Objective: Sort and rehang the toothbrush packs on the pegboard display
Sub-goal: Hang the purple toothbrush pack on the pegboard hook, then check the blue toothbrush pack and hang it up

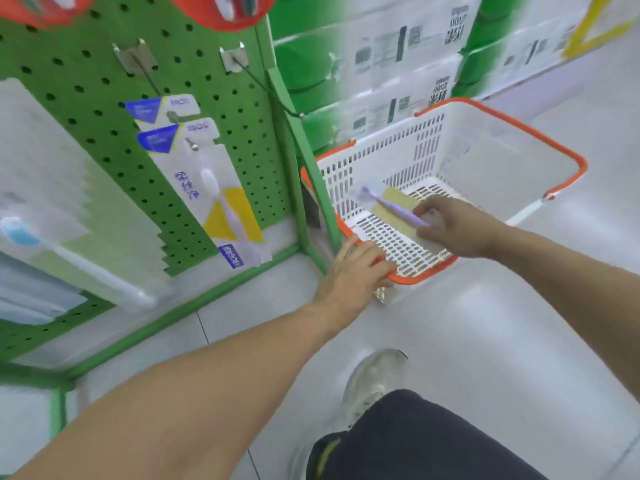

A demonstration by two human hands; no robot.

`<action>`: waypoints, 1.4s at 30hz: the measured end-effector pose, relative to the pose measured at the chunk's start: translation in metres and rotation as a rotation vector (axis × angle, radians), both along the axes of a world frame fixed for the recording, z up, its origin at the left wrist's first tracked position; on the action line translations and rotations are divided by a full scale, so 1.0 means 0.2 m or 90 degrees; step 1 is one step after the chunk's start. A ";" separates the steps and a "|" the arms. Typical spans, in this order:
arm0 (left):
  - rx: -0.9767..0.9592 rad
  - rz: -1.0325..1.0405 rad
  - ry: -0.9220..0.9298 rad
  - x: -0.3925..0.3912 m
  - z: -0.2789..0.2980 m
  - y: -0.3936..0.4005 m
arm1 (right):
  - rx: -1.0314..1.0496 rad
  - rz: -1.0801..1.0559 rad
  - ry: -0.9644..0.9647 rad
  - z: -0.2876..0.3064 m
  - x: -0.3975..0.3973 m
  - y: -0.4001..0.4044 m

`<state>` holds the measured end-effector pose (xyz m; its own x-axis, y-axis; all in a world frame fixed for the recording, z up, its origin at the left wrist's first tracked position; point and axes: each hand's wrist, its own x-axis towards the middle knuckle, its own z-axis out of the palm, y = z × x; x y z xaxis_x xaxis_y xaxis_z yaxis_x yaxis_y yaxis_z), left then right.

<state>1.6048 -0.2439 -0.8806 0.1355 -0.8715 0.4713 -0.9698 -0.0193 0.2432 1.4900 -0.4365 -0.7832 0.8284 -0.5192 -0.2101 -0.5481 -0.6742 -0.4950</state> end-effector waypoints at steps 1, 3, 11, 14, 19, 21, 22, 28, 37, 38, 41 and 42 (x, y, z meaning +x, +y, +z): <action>-0.045 0.005 0.020 0.00 -0.04 -0.01 | 0.006 -0.004 0.006 -0.07 0.05 -0.04; -0.112 0.007 0.060 0.00 -0.09 -0.02 | -0.001 -0.016 0.044 -0.19 0.13 -0.09; -0.144 0.011 0.111 0.01 -0.12 -0.06 | -0.106 0.054 0.248 -0.17 0.16 -0.07; -0.125 0.014 0.125 0.01 -0.11 -0.06 | -0.106 0.083 0.111 -0.09 -0.03 -0.02; -0.071 0.007 0.160 0.00 -0.07 -0.04 | -0.062 0.194 -0.073 -0.20 -0.27 0.10; -0.024 0.012 0.178 0.01 -0.04 -0.03 | -0.053 0.167 -0.143 -0.25 -0.28 0.09; 0.008 0.009 0.179 0.01 -0.02 -0.03 | -0.049 0.156 -0.142 -0.25 -0.27 0.09; 0.131 0.090 0.151 -0.12 0.24 0.19 | -0.125 0.067 -0.045 -0.12 -0.23 0.27; 0.068 0.009 0.034 -0.19 0.76 1.31 | 0.042 0.251 -0.040 0.48 -0.03 1.15; 0.070 0.012 0.040 -0.16 0.84 1.43 | 0.058 0.274 -0.062 0.56 0.01 1.27; 0.032 0.035 0.016 -0.06 1.11 1.73 | 0.094 0.339 -0.133 0.79 0.15 1.60; -0.001 0.047 0.002 -0.03 1.19 1.81 | 0.091 0.356 -0.164 0.85 0.19 1.70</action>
<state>1.5994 0.1180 -0.6429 0.2015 -0.8580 0.4725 -0.9648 -0.0908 0.2466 1.5282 -0.0972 -0.6123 0.9997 0.0248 -0.0031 0.0163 -0.7415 -0.6707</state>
